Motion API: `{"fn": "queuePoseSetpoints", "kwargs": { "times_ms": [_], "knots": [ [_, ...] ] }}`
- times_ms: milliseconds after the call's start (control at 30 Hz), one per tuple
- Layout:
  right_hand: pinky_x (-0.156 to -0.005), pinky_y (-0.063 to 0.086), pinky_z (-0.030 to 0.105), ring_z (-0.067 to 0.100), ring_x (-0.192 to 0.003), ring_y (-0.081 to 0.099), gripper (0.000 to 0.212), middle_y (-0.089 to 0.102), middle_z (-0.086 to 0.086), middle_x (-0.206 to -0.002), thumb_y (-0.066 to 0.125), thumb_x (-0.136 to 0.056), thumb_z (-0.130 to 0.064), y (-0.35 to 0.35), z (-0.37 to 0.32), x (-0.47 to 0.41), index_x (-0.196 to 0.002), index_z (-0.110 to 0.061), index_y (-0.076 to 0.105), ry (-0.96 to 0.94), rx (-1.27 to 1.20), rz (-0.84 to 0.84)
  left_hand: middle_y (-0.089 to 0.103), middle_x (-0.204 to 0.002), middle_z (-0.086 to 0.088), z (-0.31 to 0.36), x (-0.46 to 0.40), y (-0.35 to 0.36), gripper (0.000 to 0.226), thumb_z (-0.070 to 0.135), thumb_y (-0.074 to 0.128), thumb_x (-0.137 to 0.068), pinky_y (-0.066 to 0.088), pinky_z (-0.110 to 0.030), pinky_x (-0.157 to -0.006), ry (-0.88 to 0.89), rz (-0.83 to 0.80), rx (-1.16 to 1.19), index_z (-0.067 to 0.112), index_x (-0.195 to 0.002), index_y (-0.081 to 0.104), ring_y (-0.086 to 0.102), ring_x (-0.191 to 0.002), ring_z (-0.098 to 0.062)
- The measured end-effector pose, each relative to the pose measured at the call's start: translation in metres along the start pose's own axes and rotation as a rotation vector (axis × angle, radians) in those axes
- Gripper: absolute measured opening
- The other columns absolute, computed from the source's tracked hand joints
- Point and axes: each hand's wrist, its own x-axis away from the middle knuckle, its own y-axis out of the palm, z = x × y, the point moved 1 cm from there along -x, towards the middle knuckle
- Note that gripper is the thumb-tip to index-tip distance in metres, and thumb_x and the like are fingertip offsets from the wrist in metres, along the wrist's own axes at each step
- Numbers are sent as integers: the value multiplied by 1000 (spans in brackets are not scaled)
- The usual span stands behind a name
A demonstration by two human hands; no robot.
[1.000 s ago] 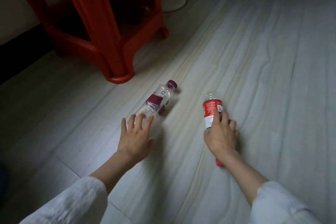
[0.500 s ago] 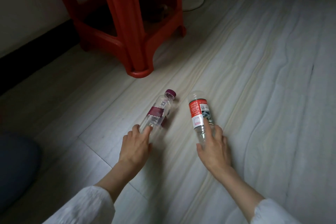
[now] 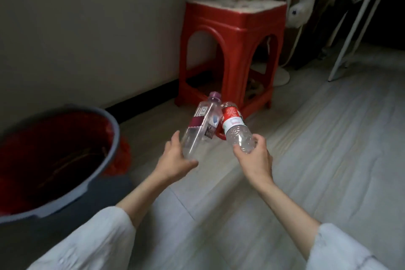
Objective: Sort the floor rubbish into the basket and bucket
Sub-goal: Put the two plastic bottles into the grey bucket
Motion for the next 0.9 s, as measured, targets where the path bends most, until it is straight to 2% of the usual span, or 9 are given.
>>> {"fn": "queuePoseSetpoints", "kwargs": {
  "times_ms": [133, 233, 367, 467, 533, 600, 700, 800, 900],
  "knots": [
    [-86, 45, 31, 26, -102, 58, 46, 61, 3, -103, 72, -77, -31, 24, -103, 10, -114, -18, 48, -118, -169, 9, 23, -150, -14, 7, 15, -101, 93, 20, 67, -78, 25, -31, -109, 62, 230, 100, 13, -148, 7, 27, -137, -25],
    [-79, 35, 22, 22, -103, 56, 44, 61, 3, -108, 70, -79, -32, 47, -170, 32, -115, -15, 51, -258, -164, -28, 28, -145, -11, -16, 37, -168, 90, 20, 68, -75, 32, -33, -103, 66, 367, 144, 17, -147, 13, 34, -130, -24],
    [-94, 44, 34, 26, -104, 57, 45, 60, 5, -108, 70, -78, -33, 91, -218, 63, -114, -15, 52, -288, -226, -108, 32, -134, -9, -66, 69, -228, 83, 16, 71, -72, 34, -28, -98, -22, 486, 184, 17, -142, 26, 40, -120, -21],
    [-91, 49, 44, 33, -98, 61, 46, 55, 1, -97, 74, -74, -34, 124, -225, 88, -110, -15, 51, -224, -293, -182, 30, -136, -11, -103, 89, -255, 83, 14, 73, -73, 31, -33, -106, -135, 581, 226, 13, -142, 26, 36, -128, -25],
    [-91, 46, 34, 29, -99, 59, 42, 56, 1, -94, 75, -74, -33, 140, -221, 101, -105, -15, 51, -226, -273, -216, 30, -138, -11, -119, 95, -264, 83, 13, 73, -74, 30, -35, -109, -179, 609, 256, 12, -142, 25, 35, -129, -25],
    [-80, 35, 22, 26, -103, 55, 42, 60, 4, -101, 74, -77, -33, 154, -216, 114, -107, -13, 51, -260, -206, -283, 30, -137, -11, -132, 99, -271, 84, 12, 74, -73, 32, -35, -109, -198, 638, 282, 12, -141, 25, 37, -127, -25],
    [-71, 28, 20, 24, -98, 51, 40, 62, 8, -107, 71, -80, -31, 170, -212, 122, -109, -13, 50, -352, -125, -345, 30, -138, -11, -144, 103, -274, 84, 11, 75, -73, 32, -34, -107, -211, 645, 296, 12, -141, 25, 38, -126, -25],
    [-73, 34, 24, 23, -92, 52, 36, 62, 11, -105, 66, -84, -29, 186, -216, 126, -112, -14, 49, -440, -69, -375, 29, -138, -10, -155, 107, -275, 83, 8, 73, -73, 31, -33, -107, -205, 633, 269, 14, -140, 26, 38, -127, -24],
    [-84, 42, 32, 30, -106, 57, 41, 64, 11, -112, 65, -85, -27, 208, -220, 132, -121, -17, 50, -572, 65, -429, 32, -136, -8, -168, 108, -274, 79, 4, 73, -72, 30, -32, -109, -170, 647, 279, 15, -138, 30, 38, -126, -22]
  ]
}}
